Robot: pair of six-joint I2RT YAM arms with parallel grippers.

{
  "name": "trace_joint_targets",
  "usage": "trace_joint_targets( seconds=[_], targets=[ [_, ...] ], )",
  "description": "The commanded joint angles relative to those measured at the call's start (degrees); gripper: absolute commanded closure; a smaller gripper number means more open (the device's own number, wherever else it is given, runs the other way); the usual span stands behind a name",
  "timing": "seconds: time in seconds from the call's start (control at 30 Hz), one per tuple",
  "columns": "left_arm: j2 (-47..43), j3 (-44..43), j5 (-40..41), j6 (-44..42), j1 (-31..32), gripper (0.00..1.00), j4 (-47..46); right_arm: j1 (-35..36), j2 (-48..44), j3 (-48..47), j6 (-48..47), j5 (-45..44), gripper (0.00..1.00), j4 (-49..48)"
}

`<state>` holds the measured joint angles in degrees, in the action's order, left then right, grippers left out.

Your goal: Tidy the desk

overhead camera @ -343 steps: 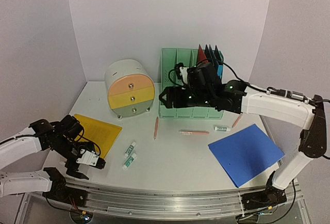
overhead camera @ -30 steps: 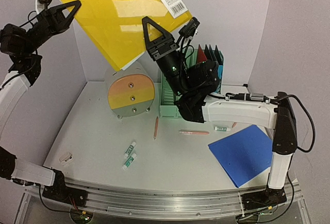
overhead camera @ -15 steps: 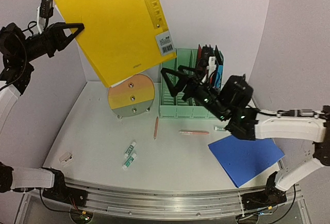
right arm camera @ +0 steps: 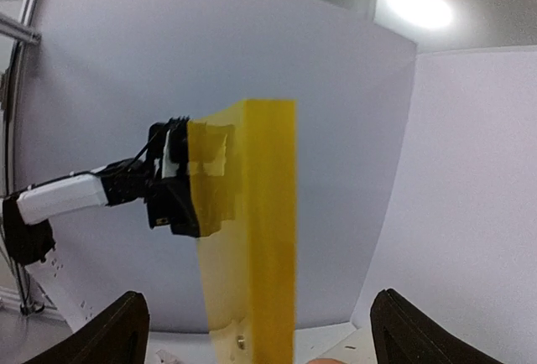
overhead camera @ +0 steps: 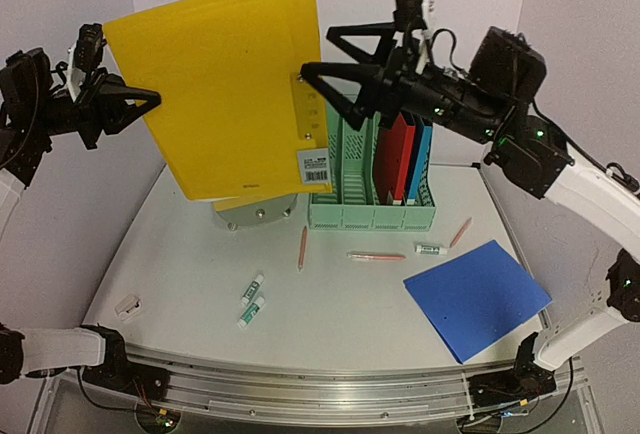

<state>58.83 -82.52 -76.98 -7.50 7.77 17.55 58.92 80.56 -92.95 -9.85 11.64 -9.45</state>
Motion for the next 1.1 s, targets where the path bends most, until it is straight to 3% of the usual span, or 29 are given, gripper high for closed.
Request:
trace_joint_targets(
  seconds=[0.0, 0.07, 0.33, 0.43, 0.47, 0.53, 0.57, 0.7, 0.77, 0.93, 1.07],
  targets=[
    [-0.23, -2.78, -1.57, -2.35, -0.11, 1.00, 1.21, 0.26, 5.01, -4.08, -1.82, 10.05, 0.09, 6.90],
    [-0.29, -2.80, -2.32, -2.68, -0.07, 1.00, 1.71, 0.28, 6.37, -5.30, -1.82, 9.89, 0.20, 6.90],
    [0.40, -3.44, -2.22, -5.94, -0.07, 1.00, 6.08, 0.26, 9.29, -6.99, -0.88, 13.18, 1.00, 6.81],
    [0.43, -2.95, 3.30, -6.40, -0.10, 0.97, 6.75, 0.26, 7.19, -4.55, -0.69, 10.36, 1.00, 6.62],
    [0.33, -2.60, 6.73, -6.59, -0.09, 0.74, 6.91, 0.22, 6.02, -3.39, -0.57, 7.40, 1.00, 6.50],
    [0.01, -1.67, 14.30, -6.78, -0.06, 0.14, 7.04, 0.23, 3.58, -1.40, 0.12, -1.49, 1.00, 6.21],
    [-0.34, -1.23, 17.69, -7.26, -0.07, 0.01, 7.14, 0.23, 2.41, 0.14, 0.60, -7.24, 1.00, 5.90],
    [-1.75, 1.09, 36.90, -9.20, -0.10, 0.00, 6.00, 0.12, -2.69, 6.58, 3.90, -48.27, 1.00, 2.93],
    [-2.34, 2.48, 44.29, -10.05, -0.05, 0.00, 5.42, 0.02, -3.59, 8.73, 3.93, -62.02, 1.00, 1.24],
    [-3.09, 5.42, 46.44, -10.26, -0.08, 0.00, 5.73, 0.02, 0.95, 7.56, -0.61, -68.10, 1.00, -6.55],
    [-4.10, 8.58, 46.02, -8.30, -0.09, 0.00, 2.89, -0.23, 6.52, 7.44, -7.16, -72.77, 1.00, -22.70]
  ],
)
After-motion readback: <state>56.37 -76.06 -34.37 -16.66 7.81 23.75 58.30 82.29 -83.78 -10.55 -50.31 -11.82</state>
